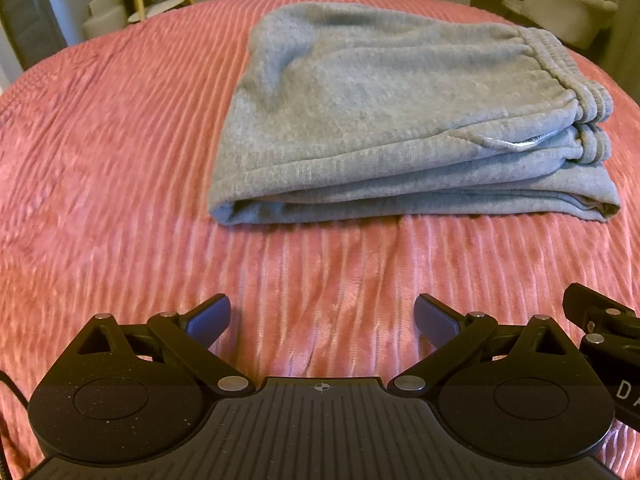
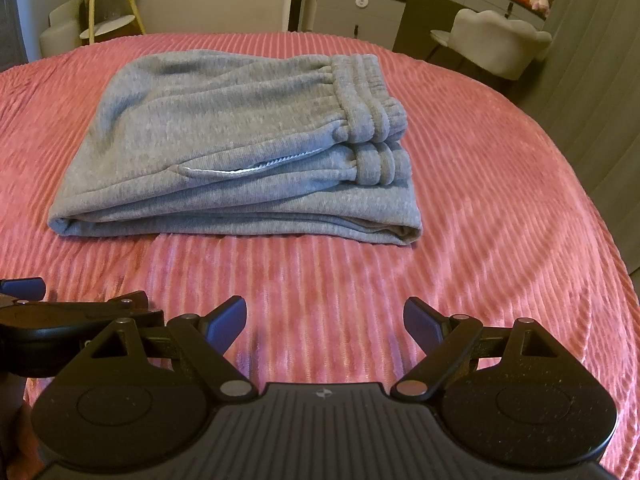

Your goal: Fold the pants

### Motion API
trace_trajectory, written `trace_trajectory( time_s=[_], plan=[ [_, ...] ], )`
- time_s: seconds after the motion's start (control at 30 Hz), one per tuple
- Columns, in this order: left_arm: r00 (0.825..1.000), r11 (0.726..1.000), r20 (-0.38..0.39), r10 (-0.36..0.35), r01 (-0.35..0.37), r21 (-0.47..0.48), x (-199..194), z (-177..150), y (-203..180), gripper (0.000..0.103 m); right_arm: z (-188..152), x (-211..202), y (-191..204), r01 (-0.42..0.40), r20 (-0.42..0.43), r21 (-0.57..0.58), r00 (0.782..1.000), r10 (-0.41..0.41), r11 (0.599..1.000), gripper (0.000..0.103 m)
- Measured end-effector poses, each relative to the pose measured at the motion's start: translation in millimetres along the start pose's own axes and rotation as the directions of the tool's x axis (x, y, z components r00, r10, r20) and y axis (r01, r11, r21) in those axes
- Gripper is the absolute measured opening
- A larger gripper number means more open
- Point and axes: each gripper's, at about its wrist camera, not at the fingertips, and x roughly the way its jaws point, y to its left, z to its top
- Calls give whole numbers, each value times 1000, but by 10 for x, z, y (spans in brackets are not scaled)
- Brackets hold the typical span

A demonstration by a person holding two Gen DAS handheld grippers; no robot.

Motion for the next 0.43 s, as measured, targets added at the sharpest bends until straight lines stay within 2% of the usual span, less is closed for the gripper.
trace_trajectory(
  time_s=[0.2,0.33,0.43],
  plan=[
    [1000,1000,2,3,-3,2,3,-6,-4,101,-2,0,0,-1,4,-2,1000,1,1000,86],
    [999,1000,42,5,-4,-6,-44,-29,9,101,-10,-12,9,3,14,-7,1000,-3,1000,86],
    [999,1000,34,7,-7,-4,-39,-28,7,101,-7,-14,20,4,13,-13,1000,-4,1000,86]
  ],
)
